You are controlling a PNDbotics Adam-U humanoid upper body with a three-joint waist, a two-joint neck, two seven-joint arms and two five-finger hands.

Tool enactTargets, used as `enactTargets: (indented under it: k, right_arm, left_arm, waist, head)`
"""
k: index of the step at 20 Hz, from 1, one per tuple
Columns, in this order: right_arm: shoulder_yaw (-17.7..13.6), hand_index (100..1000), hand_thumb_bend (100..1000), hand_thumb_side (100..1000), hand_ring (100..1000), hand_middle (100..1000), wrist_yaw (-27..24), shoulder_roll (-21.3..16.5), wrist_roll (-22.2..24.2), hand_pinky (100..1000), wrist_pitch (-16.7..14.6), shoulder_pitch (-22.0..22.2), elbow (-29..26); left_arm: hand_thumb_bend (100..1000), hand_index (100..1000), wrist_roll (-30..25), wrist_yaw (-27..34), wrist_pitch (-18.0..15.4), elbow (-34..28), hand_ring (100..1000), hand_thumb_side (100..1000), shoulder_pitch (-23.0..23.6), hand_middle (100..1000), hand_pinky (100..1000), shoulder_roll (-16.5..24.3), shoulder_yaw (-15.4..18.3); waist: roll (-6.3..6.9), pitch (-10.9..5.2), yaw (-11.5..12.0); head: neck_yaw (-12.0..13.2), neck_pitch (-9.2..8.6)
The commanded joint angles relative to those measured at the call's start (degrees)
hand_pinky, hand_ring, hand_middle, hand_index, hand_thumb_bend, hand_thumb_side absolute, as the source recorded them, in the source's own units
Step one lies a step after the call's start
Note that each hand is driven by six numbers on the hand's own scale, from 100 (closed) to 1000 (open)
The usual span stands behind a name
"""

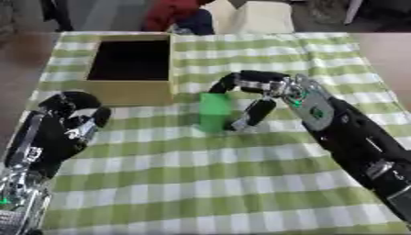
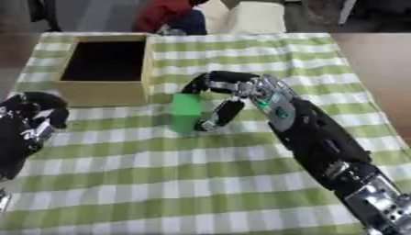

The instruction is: Pick up objects on the table and place them in the box.

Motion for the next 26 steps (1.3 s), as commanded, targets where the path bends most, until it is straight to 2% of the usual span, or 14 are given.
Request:
enactTargets:
  k: [1,5,8,16,20,26]
  right_arm:
    - [-0.9,889,470,312,813,763,1.5,-0.4,-1.2,856,0.4,-1.3,0.3]
    - [-1.0,860,474,310,786,713,2.6,-0.1,-2.3,846,0.6,-1.2,0.9]
    - [-1.0,809,475,302,758,625,3.2,0.0,-3.3,831,0.8,-1.2,1.0]
    - [-1.4,600,465,265,683,421,4.4,0.1,-7.6,788,1.7,-1.2,1.2]
    - [-1.6,553,462,238,659,383,4.1,0.1,-9.7,771,2.0,-1.2,1.1]
    - [-2.0,543,446,220,647,372,3.1,-0.8,-12.2,760,2.4,-1.1,0.7]
  left_arm:
    - [570,630,-0.1,-0.1,0.0,-1.2,707,246,-0.7,596,504,0.3,-0.1]
    - [572,629,-0.1,-0.1,0.0,-1.1,707,245,-0.7,595,503,0.2,-0.1]
    - [574,629,0.0,-0.1,0.0,-1.1,707,244,-0.6,595,503,0.2,-0.1]
    - [576,628,0.1,-0.1,0.1,-1.1,706,243,-0.6,595,501,0.2,-0.1]
    - [578,627,0.1,-0.1,0.1,-1.1,706,242,-0.6,594,501,0.2,-0.1]
    - [581,627,0.2,-0.2,0.0,-1.3,706,241,-0.6,594,500,0.3,-0.1]
  waist:
    - [0.19,-0.67,0.1]
    - [0.23,-0.64,0.1]
    - [0.25,-0.65,0.1]
    - [0.28,-0.67,0.0]
    - [0.26,-0.7,0.0]
    - [0.18,-0.87,0.0]
  head:
    - [-0.1,0.24]
    - [-0.1,0.29]
    - [-0.2,0.31]
    - [-0.2,0.32]
    - [-0.2,0.31]
    - [-0.1,0.22]
